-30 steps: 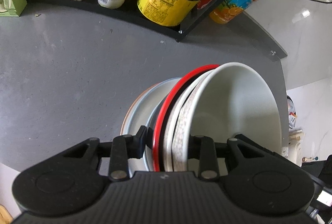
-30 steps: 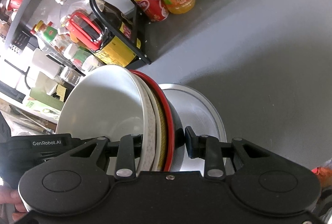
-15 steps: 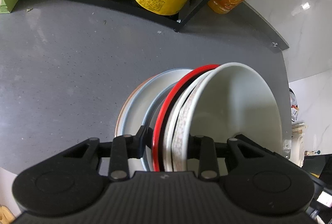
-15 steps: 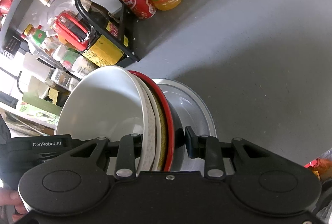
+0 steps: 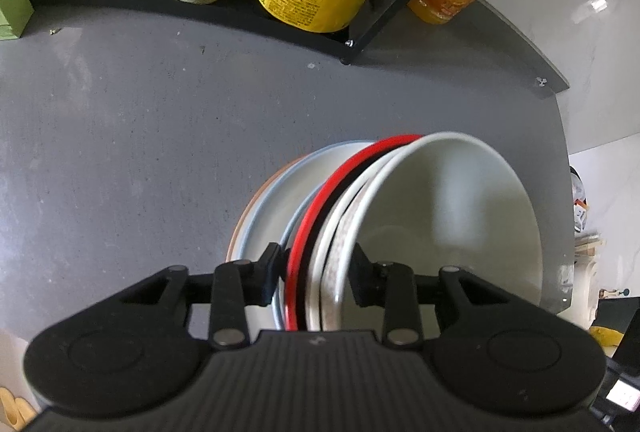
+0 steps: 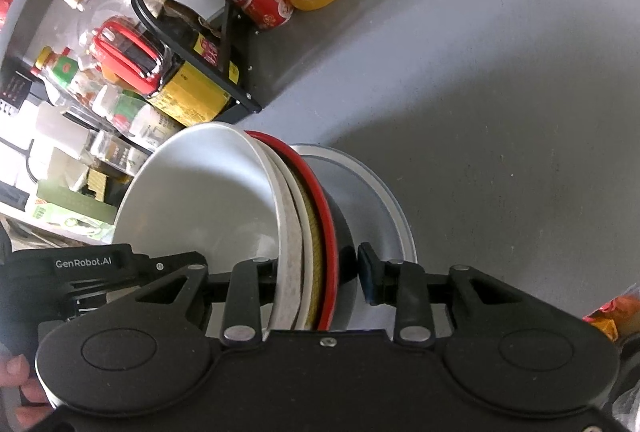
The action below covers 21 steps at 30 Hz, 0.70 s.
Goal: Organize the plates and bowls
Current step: 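Lower the bowl stack onto the plates and open both tools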
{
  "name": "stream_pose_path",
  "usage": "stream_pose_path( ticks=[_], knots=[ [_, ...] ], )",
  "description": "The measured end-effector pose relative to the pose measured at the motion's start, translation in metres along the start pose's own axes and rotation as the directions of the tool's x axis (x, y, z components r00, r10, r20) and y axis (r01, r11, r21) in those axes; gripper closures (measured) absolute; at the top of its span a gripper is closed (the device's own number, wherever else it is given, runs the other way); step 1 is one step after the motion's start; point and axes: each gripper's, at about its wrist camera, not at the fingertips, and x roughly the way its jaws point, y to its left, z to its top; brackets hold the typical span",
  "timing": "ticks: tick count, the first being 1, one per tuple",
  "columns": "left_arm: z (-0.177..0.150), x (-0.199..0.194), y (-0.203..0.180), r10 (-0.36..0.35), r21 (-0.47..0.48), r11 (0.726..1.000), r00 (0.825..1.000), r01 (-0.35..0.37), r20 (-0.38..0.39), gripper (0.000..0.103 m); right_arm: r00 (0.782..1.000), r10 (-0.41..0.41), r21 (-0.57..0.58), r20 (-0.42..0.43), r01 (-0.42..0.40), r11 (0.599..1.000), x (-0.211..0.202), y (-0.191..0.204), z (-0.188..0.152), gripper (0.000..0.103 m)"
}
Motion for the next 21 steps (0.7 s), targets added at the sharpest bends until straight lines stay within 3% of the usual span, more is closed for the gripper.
stream_pose_path(
  ticks=[8, 10, 14, 16, 21],
  knots=[
    [0.008, -0.019, -0.008, 0.006, 0.04, 0.999, 1.0, -0.007, 0.027, 0.055, 0.999, 0.0, 0.01, 0.041, 0.0, 1.0, -0.013, 0.002, 0.003, 0.068],
    [0.009, -0.024, -0.01, 0.007, 0.049, 0.999, 0.999, -0.009, 0.036, 0.046, 0.999, -0.008, 0.014, 0.053, 0.007, 1.0, -0.016, 0.004, 0.003, 0.053],
    [0.009, -0.033, -0.012, 0.015, 0.077, 0.997, 0.998, -0.019, 0.054, 0.025, 0.995, -0.058, -0.001, 0.082, 0.059, 0.998, -0.021, 0.01, -0.002, 0.036],
    [0.008, -0.037, -0.015, 0.018, 0.1, 0.995, 0.997, -0.025, 0.069, 0.021, 0.993, -0.069, 0.015, 0.091, 0.068, 0.998, -0.024, 0.009, -0.007, 0.02],
    [0.001, -0.04, -0.024, 0.079, 0.192, 0.977, 0.992, -0.097, 0.098, 0.015, 0.989, -0.099, 0.038, 0.109, 0.095, 0.995, -0.032, 0.005, -0.015, 0.005]
  ],
)
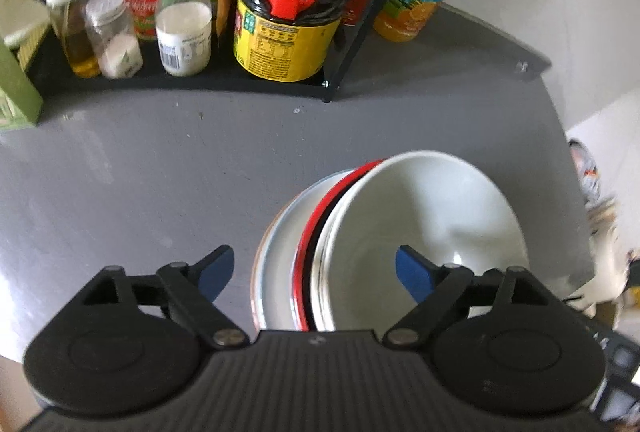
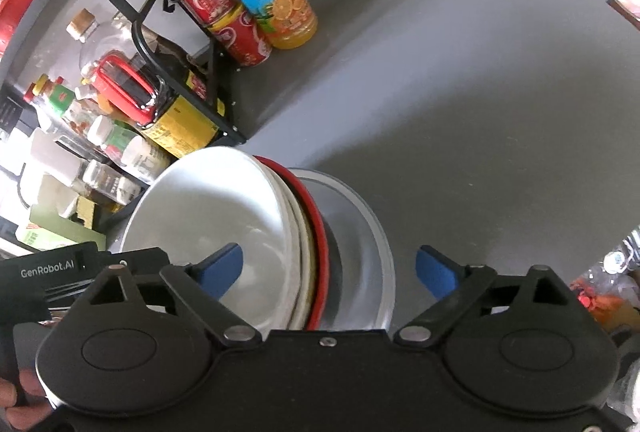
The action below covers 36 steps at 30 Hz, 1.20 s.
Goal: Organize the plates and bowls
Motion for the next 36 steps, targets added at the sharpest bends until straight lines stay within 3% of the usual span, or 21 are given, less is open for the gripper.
stream_pose_path(
  ticks=[3, 5, 8, 21, 26, 36],
  knots=[
    [-0.005, -0.003, -0.004, 0.012, 0.037, 0.999, 1.0, -0.012, 0.009, 0.013, 1.0, 0.004, -0.008, 0.016, -0.003, 1.0, -0.007, -0.001, -0.003, 0.0],
    [-0.009, -0.006, -0.006, 0.023, 0.052, 0.998, 0.999, -0.025, 0.027, 0.005, 1.0, 0.01, -0.011, 0.024, -0.01, 1.0, -0.011, -0.002, -0.004, 0.0],
    [-0.013, -0.009, -0.011, 0.037, 0.08, 0.996, 0.998, -0.041, 0.052, 0.001, 0.999, 0.001, -0.024, 0.033, 0.0, 1.0, -0.016, -0.002, -0.005, 0.0],
    [-0.024, -0.031, -0.013, 0.056, 0.071, 0.995, 0.99, -0.065, 0.127, 0.0, 0.997, 0.002, -0.039, 0.079, 0.001, 0.999, -0.044, -0.014, -0.016, 0.0],
    [-0.038, -0.041, -0.014, 0.066, 0.06, 0.995, 0.99, -0.074, 0.123, 0.0, 0.993, 0.04, 0.014, 0.112, -0.042, 0.999, -0.06, -0.03, -0.023, 0.0],
    [-0.076, -0.075, -0.022, 0.062, 0.028, 0.997, 0.983, -0.068, 0.172, 0.0, 0.986, 0.04, -0.028, 0.16, -0.036, 0.999, -0.109, -0.039, -0.042, 0.0]
  ],
)
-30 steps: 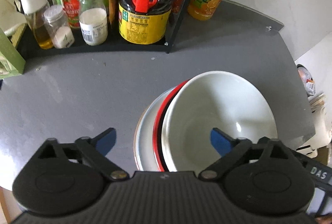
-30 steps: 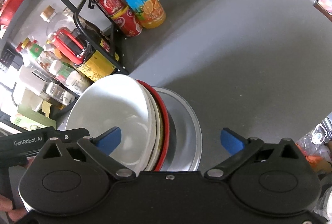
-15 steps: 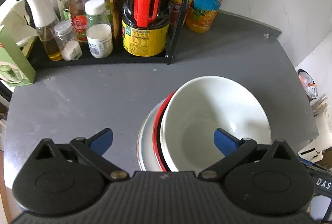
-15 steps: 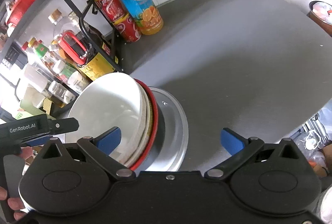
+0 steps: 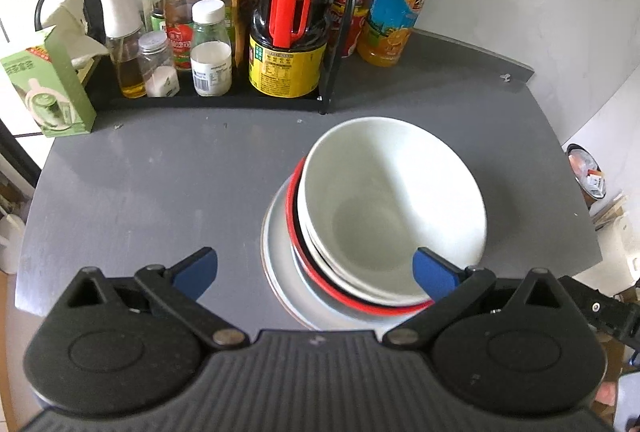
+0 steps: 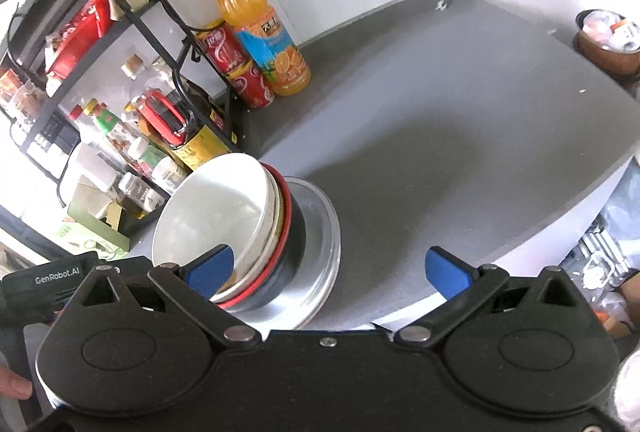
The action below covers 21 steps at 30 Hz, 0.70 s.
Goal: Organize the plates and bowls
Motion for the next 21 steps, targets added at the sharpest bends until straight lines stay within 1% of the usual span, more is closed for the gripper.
stream_pose_path(
  ticks=[5, 7, 12, 18, 21],
  knots=[
    [-0.016, -0.023, -0.003, -0.013, 0.007, 1.0, 1.0, 0.012, 0.027, 0.0, 1.0, -0.021, -0.017, 0.023, 0.021, 1.0, -0.021, 0.002, -0.01, 0.0],
    [-0.023, -0.034, -0.002, -0.033, 0.003, 0.999, 0.999, 0.033, 0.041, 0.0, 0.999, -0.025, -0.023, 0.035, 0.026, 0.999, -0.031, 0.003, -0.014, 0.0],
    [-0.037, -0.057, -0.003, -0.056, 0.005, 0.998, 0.996, 0.056, 0.063, 0.0, 0.997, -0.034, -0.041, 0.07, 0.037, 0.998, -0.058, 0.005, -0.023, 0.0],
    [-0.052, -0.089, -0.002, -0.066, 0.0, 0.998, 0.992, 0.066, 0.111, 0.0, 0.994, -0.044, -0.066, 0.104, 0.051, 0.997, -0.085, 0.012, -0.028, 0.0],
    [-0.058, -0.104, 0.0, -0.048, 0.003, 0.999, 0.991, 0.048, 0.125, 0.0, 0.992, -0.049, -0.07, 0.119, 0.058, 0.996, -0.099, 0.018, -0.03, 0.0]
  ],
)
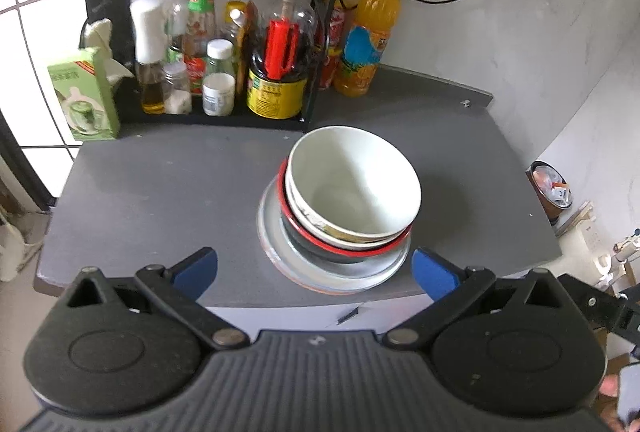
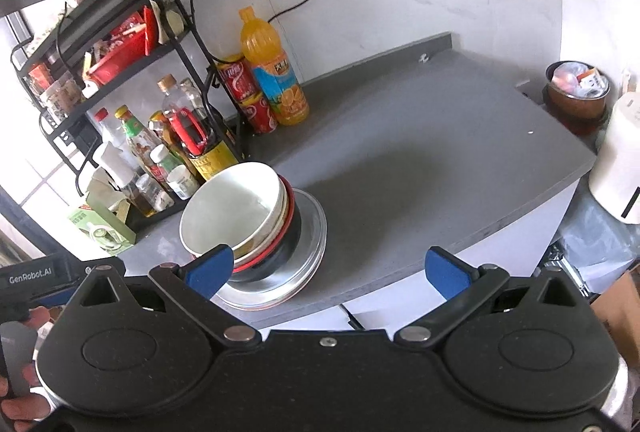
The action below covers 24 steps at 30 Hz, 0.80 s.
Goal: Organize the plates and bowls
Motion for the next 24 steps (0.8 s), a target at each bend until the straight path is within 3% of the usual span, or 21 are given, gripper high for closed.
stream_pose_path(
  ticks=[17, 20, 24],
  knots=[
    [0.003, -0.059, 0.012, -0.01, 0.045, 0.999, 0.999, 0.007, 0.047, 0.0, 0.997, -0.055, -0.03, 0.06, 0.057, 0.998, -0.043, 0.029, -0.003, 0.0],
    [0.004, -0.07, 0.012, 0.04, 0.077, 0.996, 0.996, -0.046, 0.085, 0.0, 0.997, -0.043, -0.028, 0.066, 0.044, 0.999, -0.048, 0.028, -0.006, 0.0],
    [0.006, -0.077, 0.019, 0.038, 0.084, 0.995, 0.995, -0.046, 0.094, 0.0, 0.996, -0.057, -0.032, 0.068, 0.06, 0.998, -0.054, 0.028, -0.009, 0.0]
  ],
)
